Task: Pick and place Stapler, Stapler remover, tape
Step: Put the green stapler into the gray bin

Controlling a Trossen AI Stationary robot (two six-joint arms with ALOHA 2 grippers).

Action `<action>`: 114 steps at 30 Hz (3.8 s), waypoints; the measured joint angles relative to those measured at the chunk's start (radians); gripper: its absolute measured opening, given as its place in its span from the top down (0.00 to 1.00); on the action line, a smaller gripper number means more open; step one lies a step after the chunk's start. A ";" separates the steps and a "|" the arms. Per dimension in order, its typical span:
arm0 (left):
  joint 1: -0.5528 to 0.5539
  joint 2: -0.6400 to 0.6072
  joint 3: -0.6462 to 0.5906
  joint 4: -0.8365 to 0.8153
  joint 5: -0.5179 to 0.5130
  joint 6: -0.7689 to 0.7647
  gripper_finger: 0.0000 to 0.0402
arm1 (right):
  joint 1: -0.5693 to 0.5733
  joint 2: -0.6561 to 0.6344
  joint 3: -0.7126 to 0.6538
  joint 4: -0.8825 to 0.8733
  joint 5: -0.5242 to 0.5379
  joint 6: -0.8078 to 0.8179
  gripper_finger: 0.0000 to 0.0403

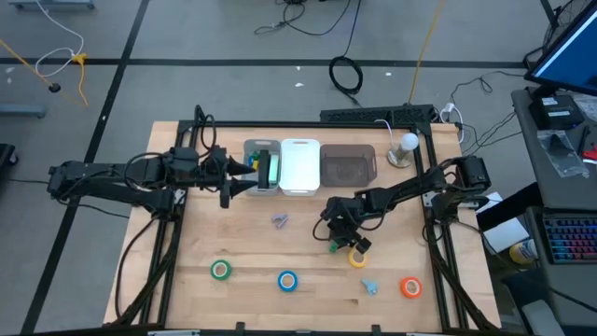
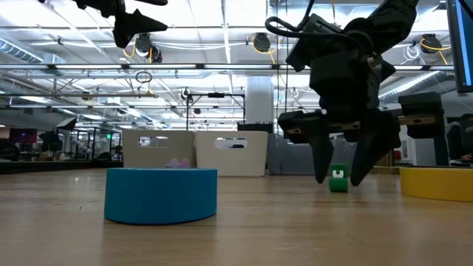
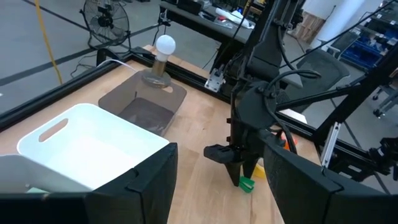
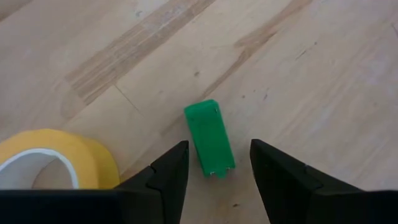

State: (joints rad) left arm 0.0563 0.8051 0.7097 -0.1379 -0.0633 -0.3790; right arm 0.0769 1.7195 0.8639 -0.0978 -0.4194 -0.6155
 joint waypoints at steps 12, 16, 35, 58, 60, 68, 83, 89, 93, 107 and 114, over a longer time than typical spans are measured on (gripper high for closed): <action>0.000 0.000 0.000 0.000 -0.001 0.001 0.40 | 0.000 0.028 0.003 -0.011 -0.002 0.024 0.69; 0.000 0.000 0.000 0.000 -0.001 0.001 0.40 | 0.000 0.029 0.003 -0.011 0.001 0.026 0.74; 0.000 0.000 0.000 0.000 -0.017 -0.001 0.40 | -0.005 0.005 -0.002 -0.008 0.048 0.055 0.84; 0.000 0.000 0.000 0.017 -0.018 -0.043 0.40 | -0.059 -0.083 -0.001 0.054 0.184 0.114 0.84; 0.000 0.000 0.000 0.021 -0.018 -0.044 0.40 | -0.080 -0.100 0.000 0.072 0.195 0.143 0.84; 0.000 0.049 0.001 0.099 -0.024 -0.070 0.40 | -0.125 -0.143 0.003 0.220 0.216 0.215 0.83; 0.000 0.284 0.001 0.209 -0.016 -0.037 0.40 | -0.240 -0.157 0.000 0.529 0.206 0.549 0.83; -0.017 0.366 0.001 0.366 -0.011 0.078 0.40 | -0.241 -0.158 0.000 0.676 0.179 0.679 0.83; -0.027 0.409 0.001 0.408 -0.014 0.140 0.40 | -0.241 -0.158 0.000 0.704 0.179 0.728 0.83; -0.029 0.430 0.001 0.447 -0.046 0.149 0.40 | -0.239 -0.158 0.000 0.760 0.149 0.780 0.83; -0.038 0.477 0.002 0.517 -0.043 0.149 0.40 | -0.239 -0.158 0.000 0.775 0.150 0.799 0.83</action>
State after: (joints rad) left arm 0.0185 1.2824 0.7118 0.3787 -0.1065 -0.2298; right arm -0.1623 1.5620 0.8642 0.6773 -0.2699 0.1833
